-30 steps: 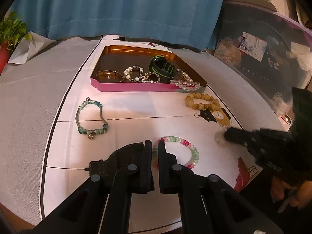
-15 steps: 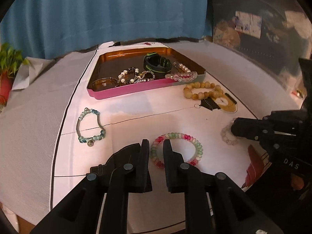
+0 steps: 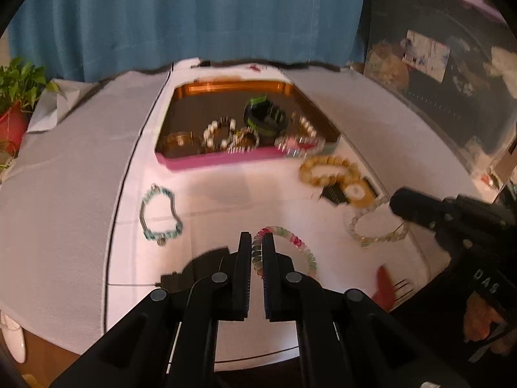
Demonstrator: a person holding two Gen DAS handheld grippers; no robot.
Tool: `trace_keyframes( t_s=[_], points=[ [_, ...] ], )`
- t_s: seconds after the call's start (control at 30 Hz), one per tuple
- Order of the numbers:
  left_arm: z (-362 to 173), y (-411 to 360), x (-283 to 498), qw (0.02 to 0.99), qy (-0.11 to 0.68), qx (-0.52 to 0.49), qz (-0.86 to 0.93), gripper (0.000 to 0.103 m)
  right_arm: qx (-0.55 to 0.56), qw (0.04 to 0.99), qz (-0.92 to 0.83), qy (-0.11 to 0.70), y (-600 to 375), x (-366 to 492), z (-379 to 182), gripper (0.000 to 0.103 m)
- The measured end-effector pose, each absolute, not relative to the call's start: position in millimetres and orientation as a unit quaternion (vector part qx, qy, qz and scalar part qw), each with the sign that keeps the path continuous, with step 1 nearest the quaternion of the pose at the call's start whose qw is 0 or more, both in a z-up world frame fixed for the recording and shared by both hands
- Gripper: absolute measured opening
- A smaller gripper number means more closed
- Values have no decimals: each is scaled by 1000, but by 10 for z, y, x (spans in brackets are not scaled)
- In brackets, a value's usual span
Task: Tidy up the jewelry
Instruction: 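Lift both bracelets and carry them over the copper tray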
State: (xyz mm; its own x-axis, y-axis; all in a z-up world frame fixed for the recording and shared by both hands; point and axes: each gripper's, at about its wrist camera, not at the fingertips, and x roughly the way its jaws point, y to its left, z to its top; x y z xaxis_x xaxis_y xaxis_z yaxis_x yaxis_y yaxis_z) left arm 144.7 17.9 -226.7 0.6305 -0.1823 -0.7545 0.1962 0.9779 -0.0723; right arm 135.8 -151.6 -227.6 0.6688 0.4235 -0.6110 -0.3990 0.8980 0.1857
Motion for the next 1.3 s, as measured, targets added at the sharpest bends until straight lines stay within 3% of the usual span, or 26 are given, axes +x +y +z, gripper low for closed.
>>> trace_keyframes(
  t_s=[0.47,0.63,0.9,1.07,1.3],
  points=[
    [-1301,175,1407,935,334,0,-116,4,6,930,225,290,-1491,1180,-1268,6],
    [-994,366,1566,932,323,-58,-152,4,16,936,231,264,-1569,1226,-851,6],
    [-524,425,1803,947,281,-33,-151,4,24,939,245,240,-1569,1497,-546,6],
    [-507,451,2066,952,273,-18,-139,4,22,939,245,241,-1542,1803,-599,6],
    [-926,451,2472,945,297,-14,-132,4,21,935,237,263,-1560,2265,-866,6]
  ],
)
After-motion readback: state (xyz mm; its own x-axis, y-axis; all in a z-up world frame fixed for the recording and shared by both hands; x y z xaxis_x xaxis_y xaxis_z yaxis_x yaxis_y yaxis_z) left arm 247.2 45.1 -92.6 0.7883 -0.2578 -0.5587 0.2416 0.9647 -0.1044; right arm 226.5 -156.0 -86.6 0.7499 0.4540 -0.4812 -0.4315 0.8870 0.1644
